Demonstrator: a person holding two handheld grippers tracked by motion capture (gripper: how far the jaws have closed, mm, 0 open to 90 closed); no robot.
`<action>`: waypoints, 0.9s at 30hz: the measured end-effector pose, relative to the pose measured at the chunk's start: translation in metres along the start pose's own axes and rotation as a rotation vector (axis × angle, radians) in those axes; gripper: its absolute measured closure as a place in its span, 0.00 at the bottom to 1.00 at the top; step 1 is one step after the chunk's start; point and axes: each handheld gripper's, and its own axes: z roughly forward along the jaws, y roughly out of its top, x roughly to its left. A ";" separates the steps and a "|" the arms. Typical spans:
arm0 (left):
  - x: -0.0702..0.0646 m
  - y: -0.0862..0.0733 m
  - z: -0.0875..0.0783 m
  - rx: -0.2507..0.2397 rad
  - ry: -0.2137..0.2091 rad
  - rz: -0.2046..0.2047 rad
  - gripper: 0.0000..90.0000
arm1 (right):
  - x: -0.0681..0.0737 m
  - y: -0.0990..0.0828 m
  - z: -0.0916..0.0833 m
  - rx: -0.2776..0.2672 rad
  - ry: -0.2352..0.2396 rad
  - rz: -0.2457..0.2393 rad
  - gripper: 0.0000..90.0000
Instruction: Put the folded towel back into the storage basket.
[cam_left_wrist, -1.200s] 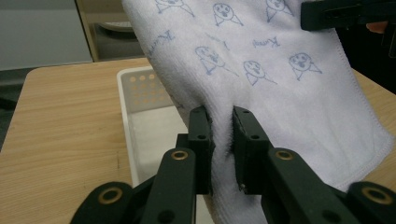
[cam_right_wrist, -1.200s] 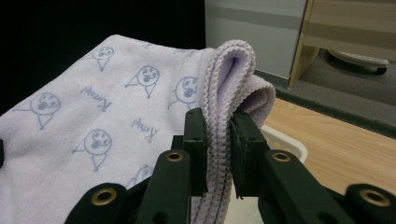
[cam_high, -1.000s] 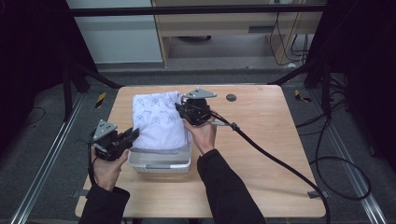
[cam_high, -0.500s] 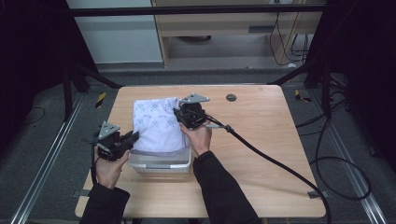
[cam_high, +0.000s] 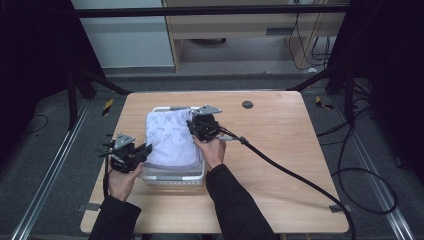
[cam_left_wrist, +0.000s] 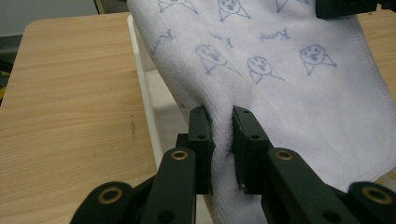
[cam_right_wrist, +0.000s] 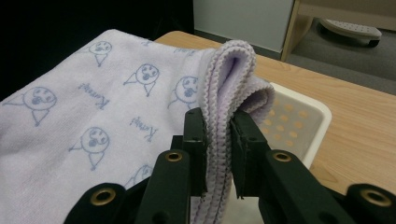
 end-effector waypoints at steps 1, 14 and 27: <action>0.000 -0.001 0.001 0.004 0.001 0.001 0.86 | 0.000 -0.001 0.001 0.002 0.000 0.002 0.87; 0.000 -0.005 0.012 0.045 0.007 0.009 0.86 | -0.002 -0.015 0.011 0.033 -0.017 0.014 0.86; 0.004 -0.006 0.017 0.071 0.042 0.007 0.82 | -0.004 -0.026 0.015 0.074 -0.056 -0.047 0.65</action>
